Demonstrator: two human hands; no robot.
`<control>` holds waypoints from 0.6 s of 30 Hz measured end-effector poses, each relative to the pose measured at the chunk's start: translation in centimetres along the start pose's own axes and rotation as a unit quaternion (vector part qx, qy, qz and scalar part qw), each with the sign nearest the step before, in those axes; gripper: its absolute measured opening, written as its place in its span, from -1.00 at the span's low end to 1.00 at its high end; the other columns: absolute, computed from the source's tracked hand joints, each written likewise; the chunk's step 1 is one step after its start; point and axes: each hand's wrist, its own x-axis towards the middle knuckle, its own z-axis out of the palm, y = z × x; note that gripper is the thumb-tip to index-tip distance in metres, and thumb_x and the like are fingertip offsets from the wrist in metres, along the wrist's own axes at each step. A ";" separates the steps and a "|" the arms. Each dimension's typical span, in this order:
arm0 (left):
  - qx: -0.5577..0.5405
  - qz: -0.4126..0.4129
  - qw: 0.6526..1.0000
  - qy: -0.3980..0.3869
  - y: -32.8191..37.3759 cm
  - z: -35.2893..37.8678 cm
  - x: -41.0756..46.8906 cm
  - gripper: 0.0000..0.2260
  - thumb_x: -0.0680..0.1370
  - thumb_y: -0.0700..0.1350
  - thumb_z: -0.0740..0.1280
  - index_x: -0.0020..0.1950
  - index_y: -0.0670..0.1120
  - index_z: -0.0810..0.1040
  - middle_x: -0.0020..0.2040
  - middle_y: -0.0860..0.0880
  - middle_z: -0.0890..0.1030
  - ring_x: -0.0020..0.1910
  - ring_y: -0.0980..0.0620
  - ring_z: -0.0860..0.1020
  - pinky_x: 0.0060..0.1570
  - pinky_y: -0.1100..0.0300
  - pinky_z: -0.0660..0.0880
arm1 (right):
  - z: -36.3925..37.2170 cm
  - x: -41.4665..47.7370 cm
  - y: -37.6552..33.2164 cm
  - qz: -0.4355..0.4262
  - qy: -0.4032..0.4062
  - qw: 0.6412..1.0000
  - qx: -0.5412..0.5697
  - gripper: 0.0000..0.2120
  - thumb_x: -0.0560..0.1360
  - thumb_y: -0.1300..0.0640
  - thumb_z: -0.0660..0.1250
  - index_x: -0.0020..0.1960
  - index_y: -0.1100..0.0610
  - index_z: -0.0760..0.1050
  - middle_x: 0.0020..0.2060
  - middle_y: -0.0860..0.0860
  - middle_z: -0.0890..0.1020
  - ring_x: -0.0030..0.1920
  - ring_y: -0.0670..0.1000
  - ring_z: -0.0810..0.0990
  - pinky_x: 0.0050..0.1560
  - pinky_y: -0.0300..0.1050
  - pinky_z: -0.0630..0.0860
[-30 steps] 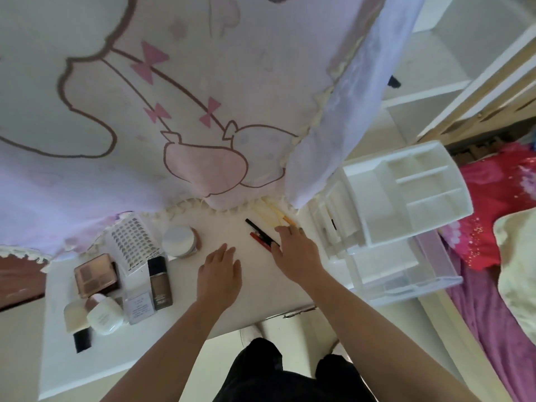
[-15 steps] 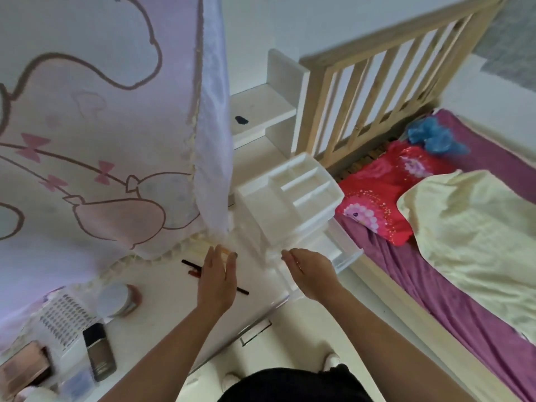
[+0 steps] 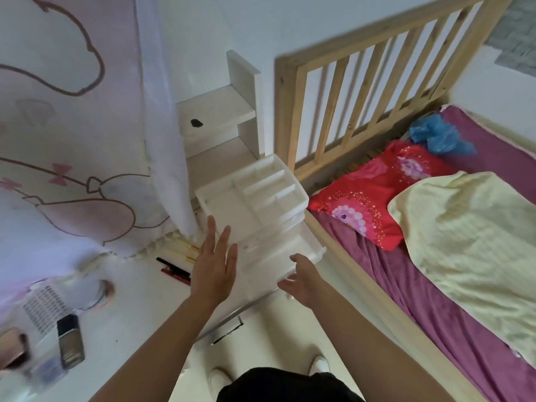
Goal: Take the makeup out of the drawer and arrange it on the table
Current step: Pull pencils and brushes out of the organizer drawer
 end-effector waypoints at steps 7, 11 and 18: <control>0.035 0.003 0.999 -0.018 -0.1 -0.7 -0.1 -0.51 0.62 -0.01 0.11 0.57 0.06 0.19 0.62 0.12 -0.23 0.51 -0.11 0.28 0.18 -0.05 0.54 | 2.6 1.8 -2.8 -0.037 -0.021 0.999 0.010 -0.90 0.45 0.38 0.13 -0.12 0.25 0.39 -0.15 0.16 0.43 -0.23 0.17 0.46 -0.05 0.01 0.57; 0.054 -0.026 0.998 -0.036 0.3 -0.7 -0.1 -0.42 0.57 -0.14 0.22 0.58 0.07 0.17 0.60 0.13 -0.30 0.50 -0.09 0.30 0.11 0.01 0.57 | 5.0 2.6 -3.1 -0.050 -0.052 0.997 0.008 -0.74 0.42 0.53 0.04 -0.25 0.24 0.36 -0.25 0.15 0.42 -0.18 0.16 0.44 0.21 0.09 0.55; 0.132 -0.012 0.990 -0.036 0.2 0.1 0.1 -0.44 0.54 0.10 0.32 0.47 -0.04 0.26 0.57 -0.06 -0.41 0.37 -0.19 0.41 0.20 -0.06 0.50 | 3.1 3.6 -1.2 -0.042 -0.049 0.997 -0.051 -0.58 0.58 0.39 0.09 0.36 0.07 0.37 0.08 0.14 0.52 0.03 0.13 0.55 0.18 0.12 0.55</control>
